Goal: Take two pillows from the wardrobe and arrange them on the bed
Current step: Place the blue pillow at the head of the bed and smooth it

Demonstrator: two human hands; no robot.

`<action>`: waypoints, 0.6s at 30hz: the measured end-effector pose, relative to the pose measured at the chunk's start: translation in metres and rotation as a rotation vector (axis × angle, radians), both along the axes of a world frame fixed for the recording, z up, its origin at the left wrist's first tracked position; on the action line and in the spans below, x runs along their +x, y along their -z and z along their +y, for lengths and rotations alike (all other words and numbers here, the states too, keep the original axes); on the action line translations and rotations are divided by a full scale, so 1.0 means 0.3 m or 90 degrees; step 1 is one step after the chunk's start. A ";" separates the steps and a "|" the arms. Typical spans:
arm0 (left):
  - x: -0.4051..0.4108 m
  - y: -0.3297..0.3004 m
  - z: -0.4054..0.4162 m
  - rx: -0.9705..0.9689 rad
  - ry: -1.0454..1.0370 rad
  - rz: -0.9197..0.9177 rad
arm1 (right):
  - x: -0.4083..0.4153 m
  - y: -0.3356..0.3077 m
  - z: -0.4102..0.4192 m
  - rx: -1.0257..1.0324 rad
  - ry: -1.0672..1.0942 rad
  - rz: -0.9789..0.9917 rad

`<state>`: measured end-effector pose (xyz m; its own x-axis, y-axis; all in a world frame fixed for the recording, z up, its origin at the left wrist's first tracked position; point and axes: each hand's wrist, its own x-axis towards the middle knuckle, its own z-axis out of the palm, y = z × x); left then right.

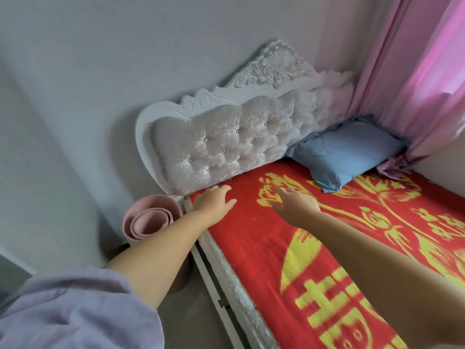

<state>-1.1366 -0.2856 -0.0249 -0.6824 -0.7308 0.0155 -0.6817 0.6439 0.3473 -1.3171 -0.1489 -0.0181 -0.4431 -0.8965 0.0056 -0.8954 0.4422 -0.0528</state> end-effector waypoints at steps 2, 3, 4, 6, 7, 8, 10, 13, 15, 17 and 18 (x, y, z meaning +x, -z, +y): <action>0.070 0.022 0.041 0.000 0.003 0.024 | 0.060 0.004 0.023 0.017 -0.001 0.016; 0.121 0.035 0.062 0.011 -0.001 0.031 | 0.106 0.008 0.034 0.026 -0.004 0.023; 0.183 0.051 0.083 0.025 -0.010 0.034 | 0.161 0.014 0.045 0.036 -0.011 0.027; 0.322 0.084 0.129 0.047 -0.039 0.029 | 0.278 0.033 0.072 0.053 -0.036 0.028; 0.394 0.100 0.154 0.060 -0.049 0.017 | 0.337 0.045 0.091 0.063 -0.049 0.024; 0.463 0.113 0.177 0.074 -0.053 0.005 | 0.396 0.059 0.112 0.071 -0.061 0.017; 0.591 0.138 0.220 0.100 -0.061 -0.007 | 0.505 0.089 0.152 0.082 -0.082 0.003; 0.750 0.168 0.282 0.109 -0.092 -0.007 | 0.652 0.138 0.190 0.095 -0.105 -0.015; 0.820 0.183 0.325 0.109 -0.100 -0.016 | 0.721 0.164 0.199 0.105 -0.120 -0.028; 0.941 0.201 0.357 0.129 -0.114 -0.039 | 0.834 0.190 0.178 0.124 -0.146 -0.042; 1.010 0.210 0.364 0.133 -0.124 -0.046 | 0.900 0.197 0.164 0.137 -0.159 -0.046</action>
<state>-0.8337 -0.1764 -0.0881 -0.5228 -0.8303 -0.1932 -0.8135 0.4182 0.4042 -1.0470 -0.0996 -0.0771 -0.2018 -0.9547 -0.2185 -0.9748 0.2175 -0.0499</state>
